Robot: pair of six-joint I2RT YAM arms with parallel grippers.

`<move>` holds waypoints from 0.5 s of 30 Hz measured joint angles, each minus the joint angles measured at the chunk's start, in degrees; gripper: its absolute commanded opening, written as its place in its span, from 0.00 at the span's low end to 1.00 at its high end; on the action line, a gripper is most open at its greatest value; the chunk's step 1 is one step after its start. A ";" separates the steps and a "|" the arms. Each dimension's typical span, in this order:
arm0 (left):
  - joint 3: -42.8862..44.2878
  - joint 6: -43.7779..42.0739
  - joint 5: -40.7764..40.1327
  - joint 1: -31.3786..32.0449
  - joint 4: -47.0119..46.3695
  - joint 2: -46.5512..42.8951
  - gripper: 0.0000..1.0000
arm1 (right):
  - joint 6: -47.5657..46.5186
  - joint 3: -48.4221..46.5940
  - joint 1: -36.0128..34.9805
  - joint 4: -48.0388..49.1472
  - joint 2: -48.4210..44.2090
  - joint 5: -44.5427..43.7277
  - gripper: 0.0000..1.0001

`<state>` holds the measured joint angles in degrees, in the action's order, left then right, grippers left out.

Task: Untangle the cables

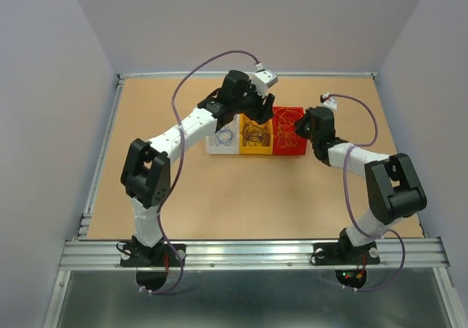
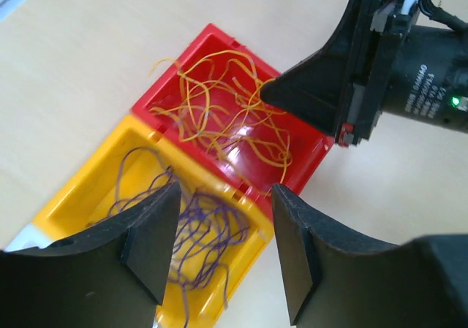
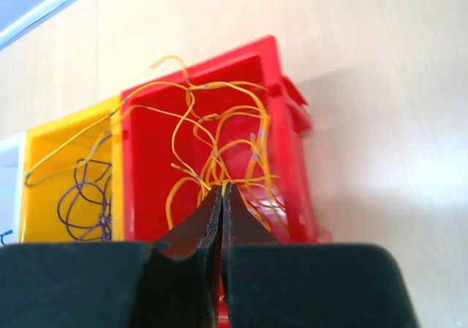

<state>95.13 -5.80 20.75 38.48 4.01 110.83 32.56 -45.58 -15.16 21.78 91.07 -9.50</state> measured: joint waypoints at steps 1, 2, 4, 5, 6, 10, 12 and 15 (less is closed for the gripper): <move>-0.92 0.00 0.46 -0.59 -0.07 -1.05 0.65 | -0.24 -0.72 -0.39 -0.28 0.33 -0.48 0.01; -3.08 0.04 2.05 -2.69 -0.50 -3.85 0.65 | -0.66 -2.08 -1.07 -0.85 1.07 -1.33 0.00; -6.01 0.13 4.72 -5.86 -1.88 -7.23 0.66 | -1.55 -4.04 -2.32 -2.03 2.49 -3.10 0.01; -7.89 0.22 6.38 -7.85 -2.49 -9.27 0.66 | -1.95 -4.98 -2.99 -2.60 3.50 -4.20 0.01; -9.29 0.22 7.52 -10.25 -2.69 -11.10 0.66 | -2.36 -5.90 -3.50 -3.34 4.68 -5.31 0.01; -15.96 -0.92 10.34 -18.18 -5.77 -17.66 0.66 | -3.54 -9.97 -5.31 -6.84 10.43 -9.60 0.01; -21.24 -1.57 10.73 -19.69 -7.89 -21.14 0.66 | -3.96 -10.93 -5.92 -8.00 12.44 -10.95 0.01; -29.18 -2.29 11.65 -19.28 -9.84 -25.59 0.66 | -4.59 -11.50 -6.71 -9.94 15.02 -12.55 0.05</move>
<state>65.95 -8.10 32.40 19.20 -5.82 85.23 27.97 -57.08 -21.87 11.84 106.08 -22.04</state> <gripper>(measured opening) 0.659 0.022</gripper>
